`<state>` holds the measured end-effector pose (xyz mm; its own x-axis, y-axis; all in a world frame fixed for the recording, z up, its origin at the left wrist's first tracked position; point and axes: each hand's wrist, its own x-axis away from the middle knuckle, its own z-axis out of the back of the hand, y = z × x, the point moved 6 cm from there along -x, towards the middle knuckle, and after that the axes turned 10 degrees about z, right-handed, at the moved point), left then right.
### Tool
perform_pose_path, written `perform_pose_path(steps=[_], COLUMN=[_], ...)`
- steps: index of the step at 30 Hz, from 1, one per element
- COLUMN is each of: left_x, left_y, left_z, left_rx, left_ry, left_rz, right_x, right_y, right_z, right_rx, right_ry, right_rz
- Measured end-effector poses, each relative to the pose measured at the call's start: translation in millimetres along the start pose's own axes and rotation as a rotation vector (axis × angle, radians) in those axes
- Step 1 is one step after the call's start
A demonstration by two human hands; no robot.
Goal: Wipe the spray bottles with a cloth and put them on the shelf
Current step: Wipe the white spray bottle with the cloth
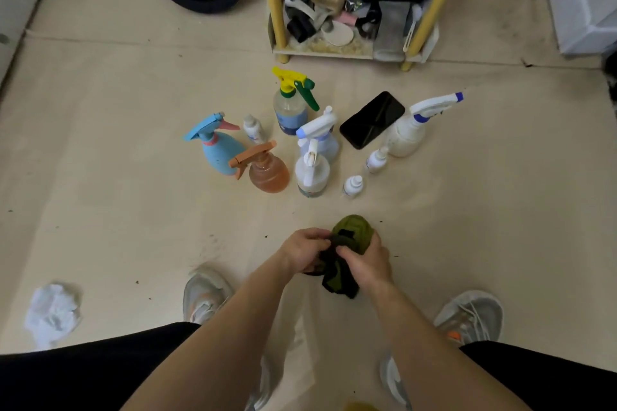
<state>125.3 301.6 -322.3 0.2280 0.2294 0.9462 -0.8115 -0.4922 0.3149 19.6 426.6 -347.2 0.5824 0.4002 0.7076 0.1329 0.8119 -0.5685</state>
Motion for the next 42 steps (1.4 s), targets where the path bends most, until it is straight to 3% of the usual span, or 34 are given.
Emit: perform_pose_path(steps=[3, 8, 11, 17, 23, 28, 32, 36, 42], left_x=[-13, -1, 6, 14, 35, 42, 44, 51, 108], left_y=[6, 32, 50, 63, 87, 98, 98, 94, 105], left_z=[20, 40, 40, 43, 48, 55, 59, 70, 85], left_rx=[-0.152, -0.028, 0.052, 0.130, 0.076, 0.143, 0.125, 0.085, 0.070], left_ry=[0.244, 0.530, 0.608, 0.768, 0.841, 0.788, 0.735, 0.744, 0.719], left_rz=[-0.093, -0.304, -0.450, -0.533, -0.755, -0.770, -0.768, -0.742, -0.703], right_x=[-2, -8, -16, -21, -21, -21, -14, 9, 69], right_y=[3, 2, 0, 4, 6, 4, 10, -1, -53], right_z=[-3, -24, -30, -32, -33, -27, -17, 1, 46], right_rx=[0.202, 0.361, 0.457, 0.551, 0.543, 0.402, -0.046, -0.403, -0.392], right_ry=[0.013, -0.010, -0.008, 0.033, 0.054, 0.077, -0.007, -0.198, -0.430], right_rz=[0.047, 0.091, 0.115, 0.145, 0.153, 0.181, 0.132, -0.019, -0.070])
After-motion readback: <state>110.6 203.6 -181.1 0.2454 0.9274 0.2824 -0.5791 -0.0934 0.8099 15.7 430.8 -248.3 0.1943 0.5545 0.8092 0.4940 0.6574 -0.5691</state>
